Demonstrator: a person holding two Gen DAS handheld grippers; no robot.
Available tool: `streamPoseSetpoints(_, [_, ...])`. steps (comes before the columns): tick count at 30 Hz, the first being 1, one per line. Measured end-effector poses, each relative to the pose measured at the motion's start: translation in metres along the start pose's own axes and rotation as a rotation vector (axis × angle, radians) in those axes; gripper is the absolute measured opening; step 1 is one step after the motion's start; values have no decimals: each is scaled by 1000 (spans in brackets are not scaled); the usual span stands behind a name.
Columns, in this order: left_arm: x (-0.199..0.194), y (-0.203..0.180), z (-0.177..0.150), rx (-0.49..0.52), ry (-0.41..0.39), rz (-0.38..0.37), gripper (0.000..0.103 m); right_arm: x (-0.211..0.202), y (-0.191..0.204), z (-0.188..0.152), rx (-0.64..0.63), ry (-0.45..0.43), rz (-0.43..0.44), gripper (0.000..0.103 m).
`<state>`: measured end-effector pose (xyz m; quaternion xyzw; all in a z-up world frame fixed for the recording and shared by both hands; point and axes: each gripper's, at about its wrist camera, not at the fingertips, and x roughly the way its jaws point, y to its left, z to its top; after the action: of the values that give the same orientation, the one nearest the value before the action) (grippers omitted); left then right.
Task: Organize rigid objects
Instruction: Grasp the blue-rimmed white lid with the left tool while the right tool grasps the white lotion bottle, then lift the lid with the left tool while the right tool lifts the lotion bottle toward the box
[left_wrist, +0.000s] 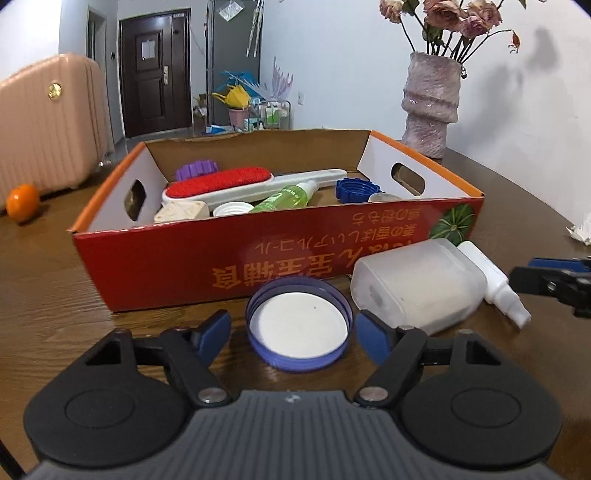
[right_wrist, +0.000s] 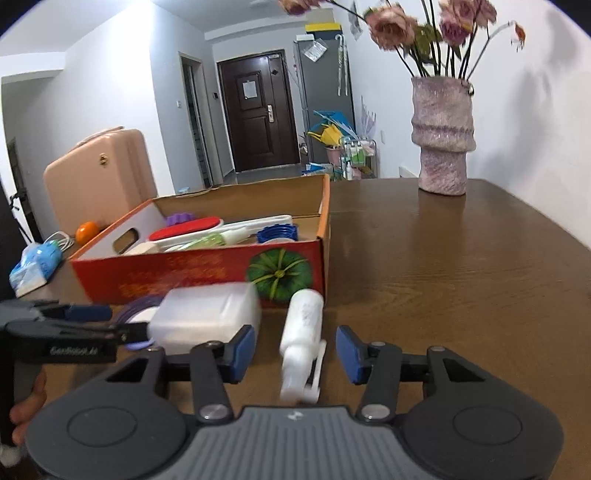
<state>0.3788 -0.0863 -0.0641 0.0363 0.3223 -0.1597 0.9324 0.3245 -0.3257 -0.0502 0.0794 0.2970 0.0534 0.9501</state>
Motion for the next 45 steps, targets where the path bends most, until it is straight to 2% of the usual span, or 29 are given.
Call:
streamPoseSetpoints(4, [11,2,4,9,4,-16,69,26,-9,8,34,37,13,37])
streamPoseSetpoints(7, [14,4,6,5,1,-44,68,39,-8,9,27,54,22,34])
streamPoseSetpoints(9, [15,5,6,6,2,-54,68,45,-7,10,20,60,20,27])
streamPoseSetpoints(12, [13,2,5,22,-4,-72,67,51,-4,11,11,62,16,27])
streamPoseSetpoints(19, [3,-4,2,61,-31,-33,67,47,-2,9,12,57,2,27])
streamPoseSetpoints(25, [-48,7,-9,19,-73,-58,67,-2,-9,9,85,-2,33,26])
streamPoseSetpoints(29, [-95,17,-18,-27,-130,-34,67,-48,-9,13,114,-75,41,26])
streamPoseSetpoints(37, [-182,27,-32,-76,-251,15,67,-122,22,11,67,-179,76,26])
streamPoseSetpoints(41, [-213,26,-42,-86,-293,8,67,-155,34,7,52,-219,93,26])
streamPoseSetpoints(45, [-238,28,-49,-109,-329,-28,67,-181,42,2,49,-252,100,26])
